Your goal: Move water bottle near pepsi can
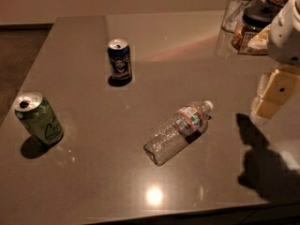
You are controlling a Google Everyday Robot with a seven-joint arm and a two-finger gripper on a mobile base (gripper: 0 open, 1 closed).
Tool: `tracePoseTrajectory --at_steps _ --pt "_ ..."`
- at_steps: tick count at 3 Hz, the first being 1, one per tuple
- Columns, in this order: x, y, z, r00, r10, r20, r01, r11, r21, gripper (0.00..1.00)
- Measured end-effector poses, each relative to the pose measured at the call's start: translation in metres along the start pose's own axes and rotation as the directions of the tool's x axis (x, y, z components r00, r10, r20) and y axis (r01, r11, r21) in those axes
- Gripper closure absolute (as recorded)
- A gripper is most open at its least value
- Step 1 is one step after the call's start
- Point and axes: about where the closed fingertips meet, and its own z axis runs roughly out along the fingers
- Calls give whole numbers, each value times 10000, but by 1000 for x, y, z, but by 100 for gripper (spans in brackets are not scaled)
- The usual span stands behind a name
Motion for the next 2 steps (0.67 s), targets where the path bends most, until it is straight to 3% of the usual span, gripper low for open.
tracePoseTrajectory --at_steps 1,2 --pt "0 0 0 10000 0 1 0 10000 2 0" --pt "-11 5 12 9984 -541 173 545 9982 -248 0"
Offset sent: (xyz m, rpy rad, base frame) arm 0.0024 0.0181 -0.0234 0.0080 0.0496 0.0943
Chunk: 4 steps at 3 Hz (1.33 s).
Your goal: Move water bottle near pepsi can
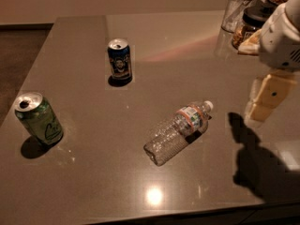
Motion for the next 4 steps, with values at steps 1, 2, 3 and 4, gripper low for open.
tracePoseTrajectory --at_steps 1,2,3,4 --pt "-16 8 14 9962 -828 274 835 9962 -262 0" --pt "-37 22 38 9767 -2008 753 2049 9774 -514 0" --pt "-56 34 67 9404 -3226 1077 3338 9361 -1112 0" --pt "-62 42 94 9102 -3976 1158 4128 8935 -1769 0"
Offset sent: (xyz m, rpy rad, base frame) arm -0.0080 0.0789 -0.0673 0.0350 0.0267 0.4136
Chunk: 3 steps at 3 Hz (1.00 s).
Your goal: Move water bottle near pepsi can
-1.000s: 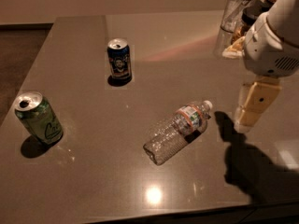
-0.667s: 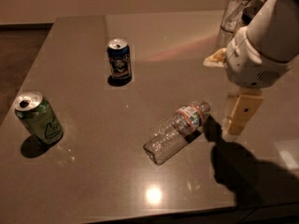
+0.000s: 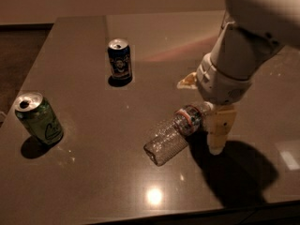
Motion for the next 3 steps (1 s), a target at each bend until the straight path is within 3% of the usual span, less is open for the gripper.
tracePoseTrajectory --at_steps 1,3 --pt "9 -3 17 9996 -263 -107 256 9980 -586 16" --pt "14 -29 16 9993 -151 -354 122 9965 -829 63"
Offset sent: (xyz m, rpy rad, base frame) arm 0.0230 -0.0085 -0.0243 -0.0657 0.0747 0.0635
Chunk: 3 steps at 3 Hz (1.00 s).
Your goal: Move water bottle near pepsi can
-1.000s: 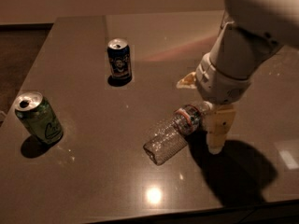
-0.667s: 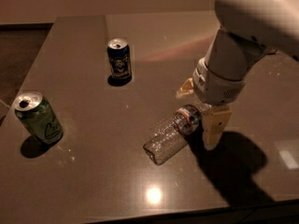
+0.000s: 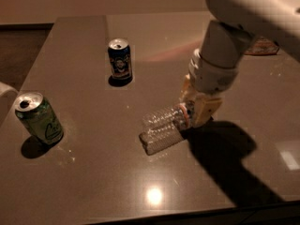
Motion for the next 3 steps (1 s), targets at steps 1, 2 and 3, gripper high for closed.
tracePoseTrajectory --at_steps 1,2,3 --pt "-2 -37 -11 9981 611 -84 -610 9981 45 86" --pt "-9 -84 -17 9935 1104 -259 -1096 9935 297 100" --pt "-13 -126 -19 9868 1576 -366 -1552 9859 622 100"
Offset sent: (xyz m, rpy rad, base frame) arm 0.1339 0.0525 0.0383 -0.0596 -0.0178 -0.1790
